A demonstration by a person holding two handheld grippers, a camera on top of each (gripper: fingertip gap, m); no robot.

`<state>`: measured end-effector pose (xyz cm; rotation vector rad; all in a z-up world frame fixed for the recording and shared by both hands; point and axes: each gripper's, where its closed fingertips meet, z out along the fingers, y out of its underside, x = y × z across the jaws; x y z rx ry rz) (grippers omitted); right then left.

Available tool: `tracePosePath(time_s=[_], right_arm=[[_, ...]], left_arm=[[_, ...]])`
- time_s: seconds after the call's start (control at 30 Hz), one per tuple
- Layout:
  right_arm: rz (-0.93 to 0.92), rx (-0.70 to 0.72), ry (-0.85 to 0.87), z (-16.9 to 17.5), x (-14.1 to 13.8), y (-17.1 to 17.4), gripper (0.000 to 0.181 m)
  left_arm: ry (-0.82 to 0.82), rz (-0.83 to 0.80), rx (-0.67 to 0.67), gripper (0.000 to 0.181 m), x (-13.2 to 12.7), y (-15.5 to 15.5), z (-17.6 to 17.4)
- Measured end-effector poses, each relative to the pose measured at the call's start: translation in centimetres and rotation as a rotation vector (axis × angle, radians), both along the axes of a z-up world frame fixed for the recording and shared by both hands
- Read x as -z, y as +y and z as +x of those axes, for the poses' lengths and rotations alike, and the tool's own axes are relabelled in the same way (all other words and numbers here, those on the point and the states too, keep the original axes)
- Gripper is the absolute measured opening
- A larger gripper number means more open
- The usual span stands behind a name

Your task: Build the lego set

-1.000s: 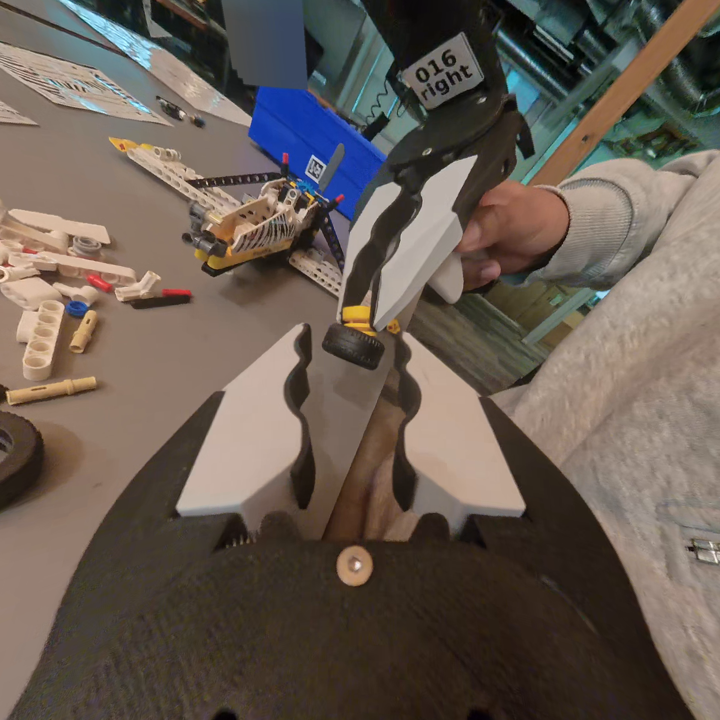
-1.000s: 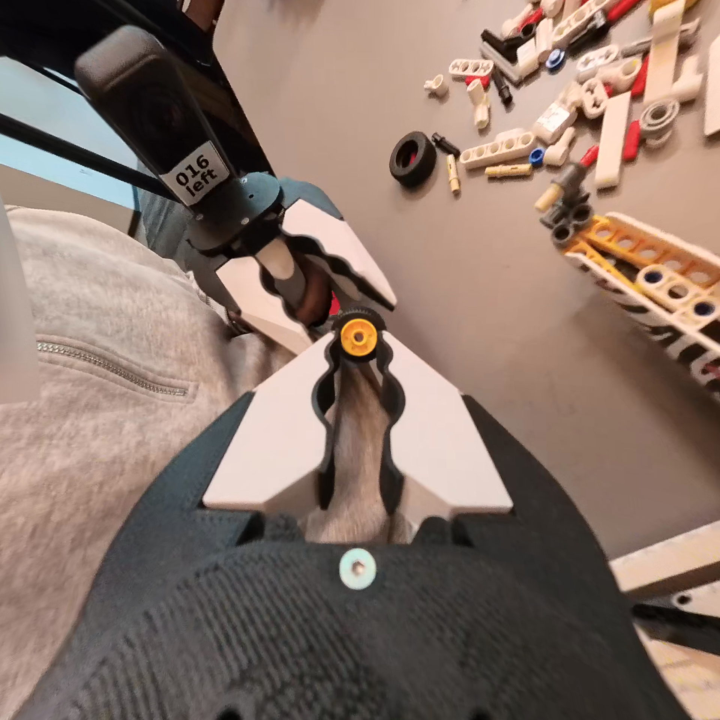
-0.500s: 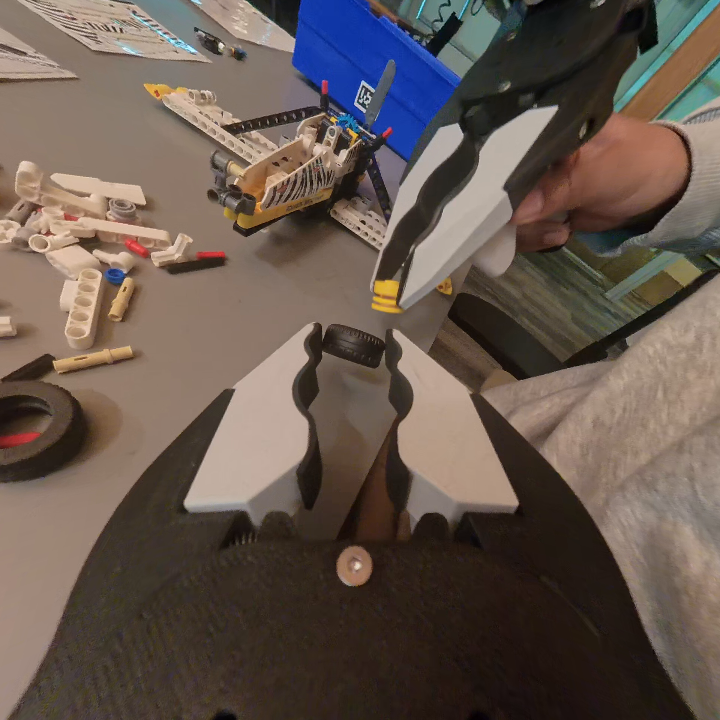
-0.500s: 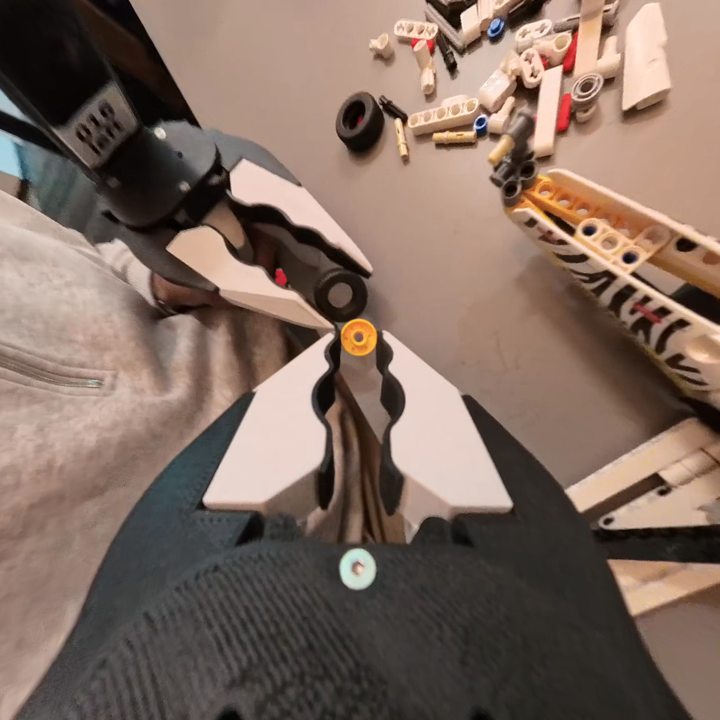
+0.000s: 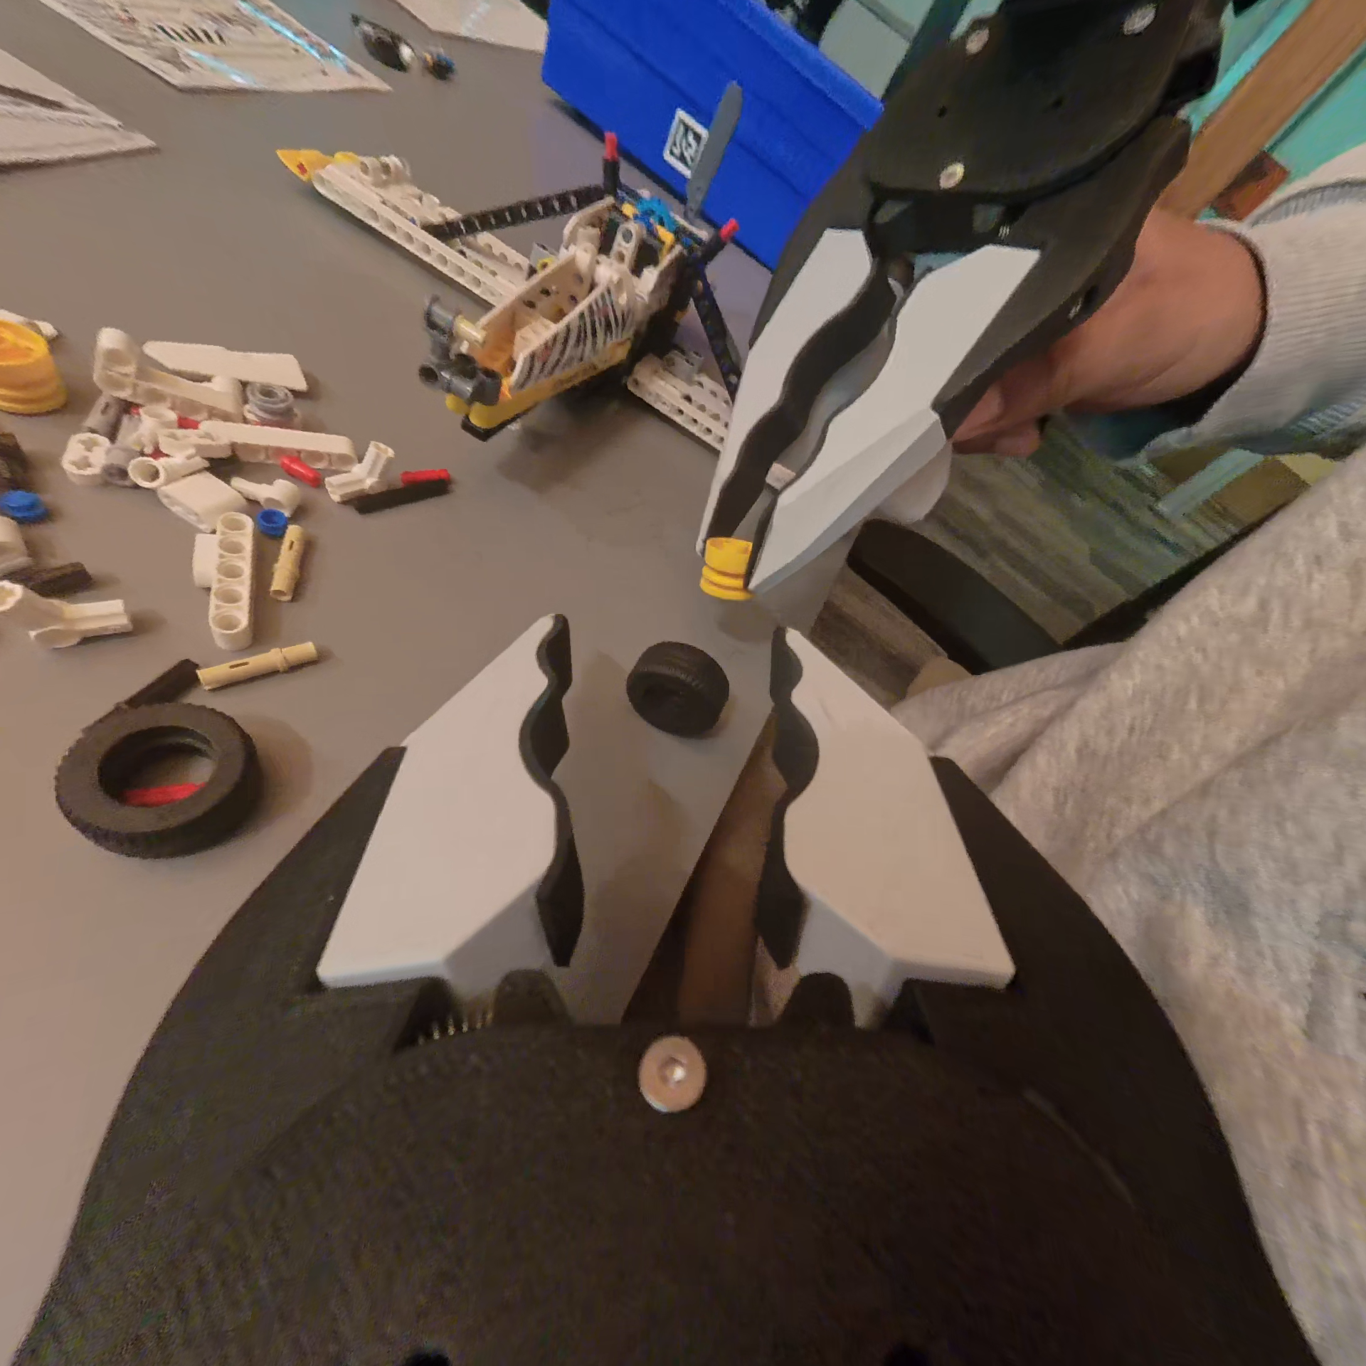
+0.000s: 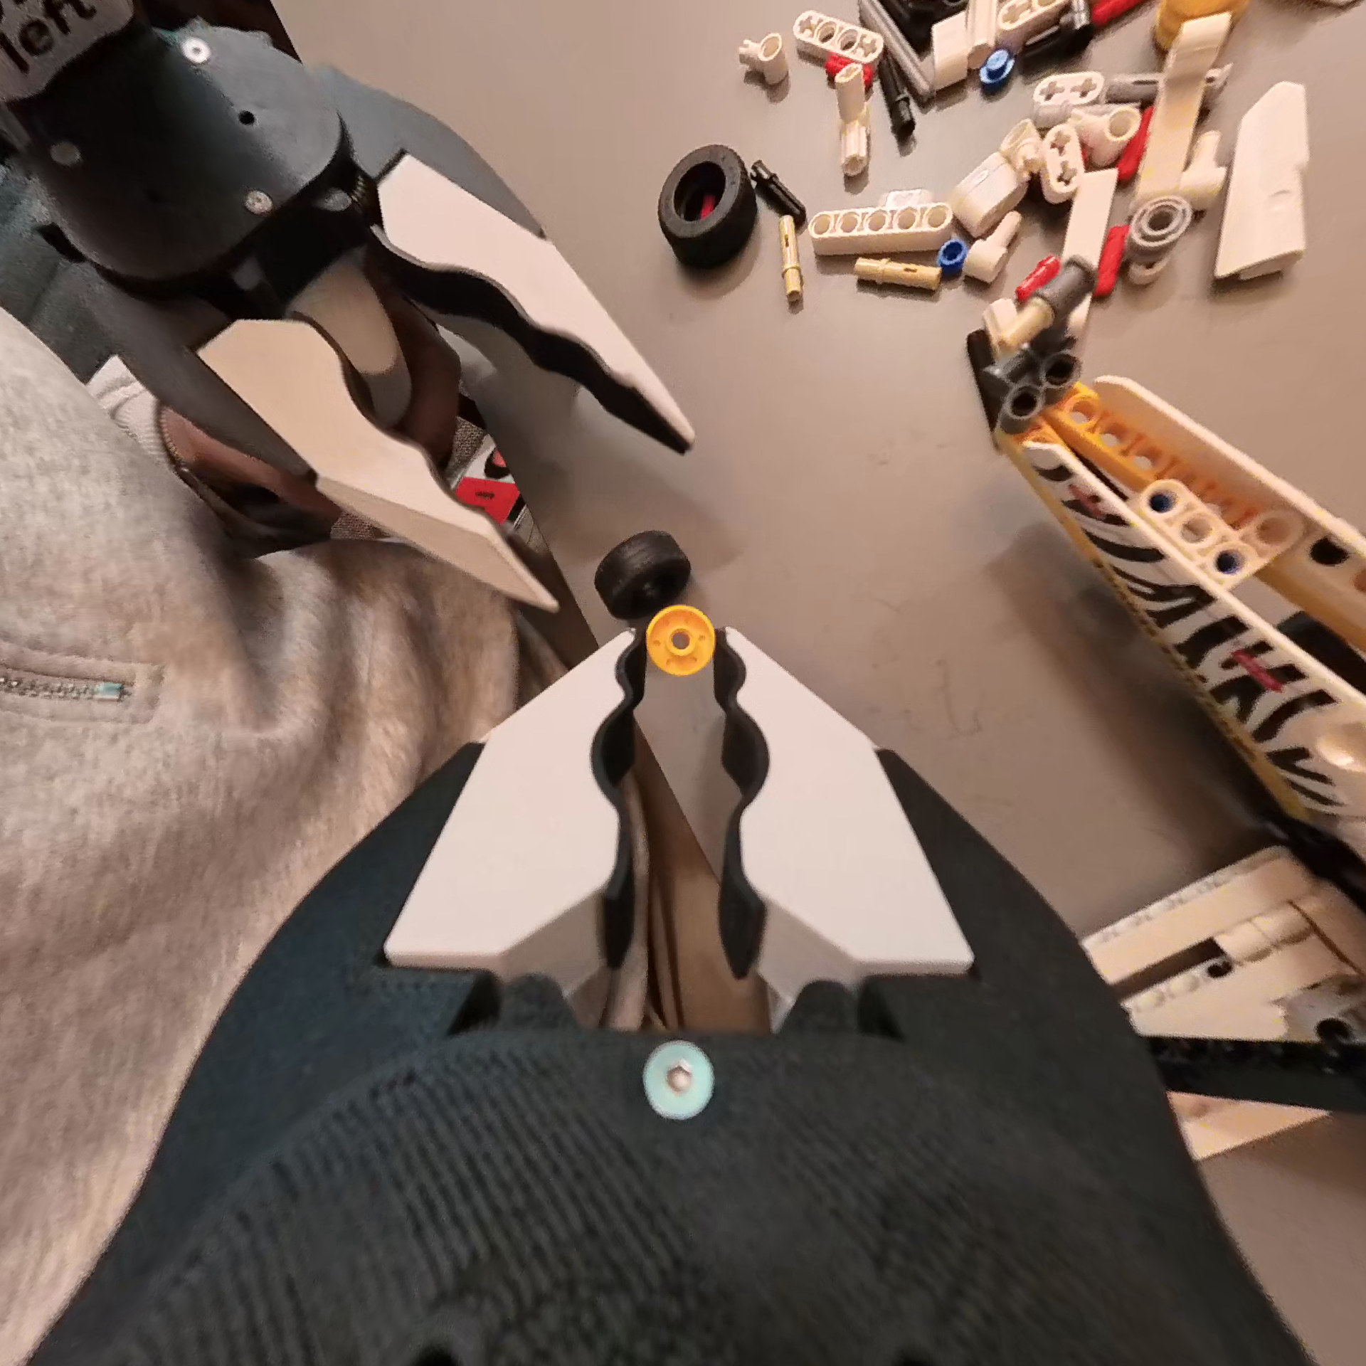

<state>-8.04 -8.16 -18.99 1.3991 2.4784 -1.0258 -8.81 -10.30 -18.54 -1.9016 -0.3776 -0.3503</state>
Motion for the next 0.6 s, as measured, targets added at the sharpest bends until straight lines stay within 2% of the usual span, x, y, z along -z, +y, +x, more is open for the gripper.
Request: tracePosePath(time_s=[0.17,0.27,0.33,0.6], right_arm=[[0.031,-0.035,0.023,0.1,-0.1,-0.5,0.016],[0.049,-0.057,0.020,0.4,0.4,-0.9,0.016],[0.044,-0.063,0.013,0.6,0.7,-1.2,0.016],[0.014,-0.074,0.033,0.1,0.8,-2.3,0.016]], left_arm=[[0.026,-0.031,0.038,0.052,0.6,0.2,0.9],[0.060,-0.111,-0.016,0.050,1.8,-0.3,-0.2],[0.040,-0.096,-0.048,0.045,1.4,-0.7,-0.9],[0.031,-0.125,-0.152,0.043,1.3,-3.0,-3.3]])
